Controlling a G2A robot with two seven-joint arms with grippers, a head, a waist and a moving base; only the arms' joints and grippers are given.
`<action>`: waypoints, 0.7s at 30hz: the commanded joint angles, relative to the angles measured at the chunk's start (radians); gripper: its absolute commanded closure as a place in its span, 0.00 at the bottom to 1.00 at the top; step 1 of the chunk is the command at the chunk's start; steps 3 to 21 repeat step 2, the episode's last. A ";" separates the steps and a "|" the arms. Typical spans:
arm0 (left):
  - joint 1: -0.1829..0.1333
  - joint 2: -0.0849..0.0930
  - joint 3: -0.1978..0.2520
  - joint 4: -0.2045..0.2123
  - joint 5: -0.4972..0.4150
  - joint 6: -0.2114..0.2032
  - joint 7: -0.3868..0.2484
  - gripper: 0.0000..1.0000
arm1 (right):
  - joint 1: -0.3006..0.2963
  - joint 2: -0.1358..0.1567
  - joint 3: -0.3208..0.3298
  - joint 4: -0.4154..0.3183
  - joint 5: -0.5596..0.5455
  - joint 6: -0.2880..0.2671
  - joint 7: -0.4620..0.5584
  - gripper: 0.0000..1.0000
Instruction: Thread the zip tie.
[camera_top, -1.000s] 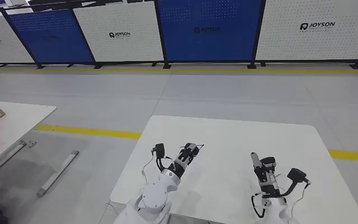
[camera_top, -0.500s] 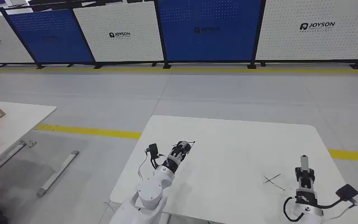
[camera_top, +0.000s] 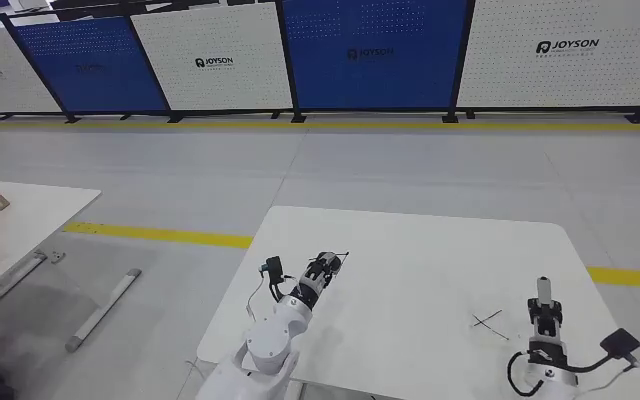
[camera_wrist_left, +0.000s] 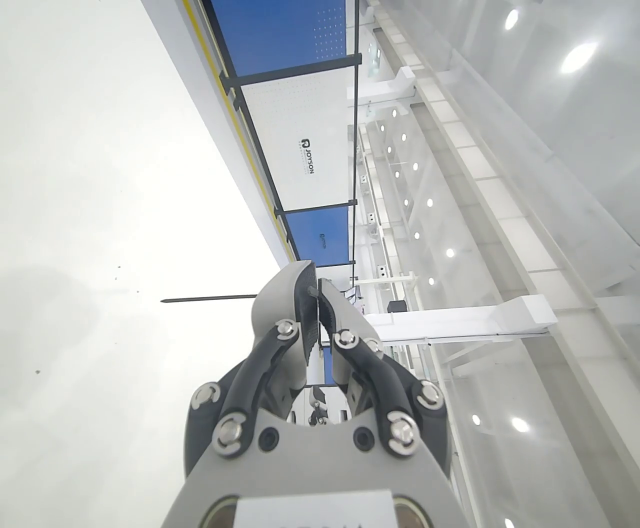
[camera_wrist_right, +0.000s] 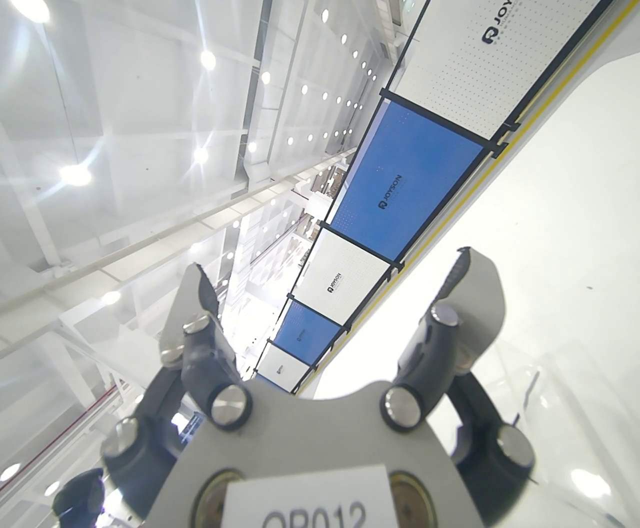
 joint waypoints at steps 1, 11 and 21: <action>0.000 0.000 0.000 0.000 0.000 0.000 0.000 1.00 | 0.000 0.000 0.000 0.000 0.000 0.000 0.000 0.00; 0.000 0.000 0.000 0.000 0.000 0.000 0.000 1.00 | 0.000 0.000 0.000 0.000 0.000 0.000 0.000 0.00; 0.000 0.000 0.000 0.000 0.000 0.000 0.000 1.00 | 0.000 0.000 0.000 0.000 0.000 0.000 0.000 0.00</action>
